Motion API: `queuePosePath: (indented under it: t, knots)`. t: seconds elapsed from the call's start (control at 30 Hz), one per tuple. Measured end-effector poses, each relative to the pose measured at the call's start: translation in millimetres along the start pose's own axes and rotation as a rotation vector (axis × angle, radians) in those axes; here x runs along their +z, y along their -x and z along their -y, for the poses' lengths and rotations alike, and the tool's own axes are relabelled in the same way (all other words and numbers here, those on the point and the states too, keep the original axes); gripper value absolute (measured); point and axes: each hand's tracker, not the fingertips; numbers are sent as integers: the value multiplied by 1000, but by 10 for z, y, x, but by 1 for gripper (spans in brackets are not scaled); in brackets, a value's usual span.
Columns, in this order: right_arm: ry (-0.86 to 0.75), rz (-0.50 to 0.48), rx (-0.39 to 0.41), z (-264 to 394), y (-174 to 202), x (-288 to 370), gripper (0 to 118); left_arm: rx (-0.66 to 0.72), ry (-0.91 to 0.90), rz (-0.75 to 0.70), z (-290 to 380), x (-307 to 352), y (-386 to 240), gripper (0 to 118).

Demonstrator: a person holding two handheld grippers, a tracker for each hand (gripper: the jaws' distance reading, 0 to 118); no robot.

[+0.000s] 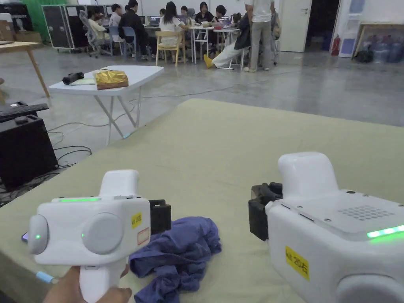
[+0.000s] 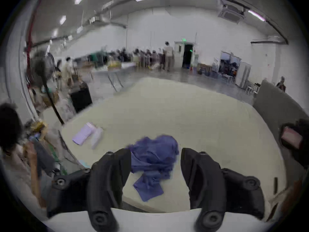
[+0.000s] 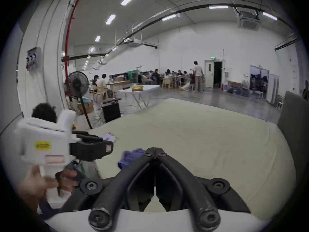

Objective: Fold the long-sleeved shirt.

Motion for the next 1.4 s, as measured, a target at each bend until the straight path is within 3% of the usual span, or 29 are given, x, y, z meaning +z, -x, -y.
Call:
queuePosePath:
  t: [0.13,0.37,0.47,0.53,0.6,0.63,0.73,0.9,1.13,1.2,1.27,1.4]
  knots:
    - [54,39,-24,155,-238,-59,0,-18,72,-52,22,-775,37,78]
    - [110,49,-49,302,-422,-198,0,-36,267,20,196,-1749,-1,91]
    - [121,47,-59,340,-448,-197,0,-74,349,-88,323,-2063,-9,90]
    - [129,64,-59,361,-481,-170,0,-118,332,-137,333,-2116,-15,73]
    - [134,79,-70,366,-543,-125,0,-97,241,-122,279,-2006,-32,28]
    - [136,84,-80,363,-584,-92,0,-64,231,-77,199,-1915,-43,17]
    - [122,104,-123,344,-729,51,0,98,196,150,-145,-1469,-127,14]
    - [64,157,-191,247,-1012,420,0,-110,3,223,-886,-419,-1044,13]
    - [-49,301,-206,14,-1458,1190,0,-183,-175,479,-1630,834,-2378,13]
    - [-46,295,-224,-35,-1598,1402,0,-215,-191,505,-1625,1023,-2751,13]
    - [-79,306,-290,-42,-1753,1634,0,-239,-172,535,-1508,1099,-3120,13]
    - [-127,455,-242,73,-1922,2011,0,-295,-20,607,-873,673,-3686,13]
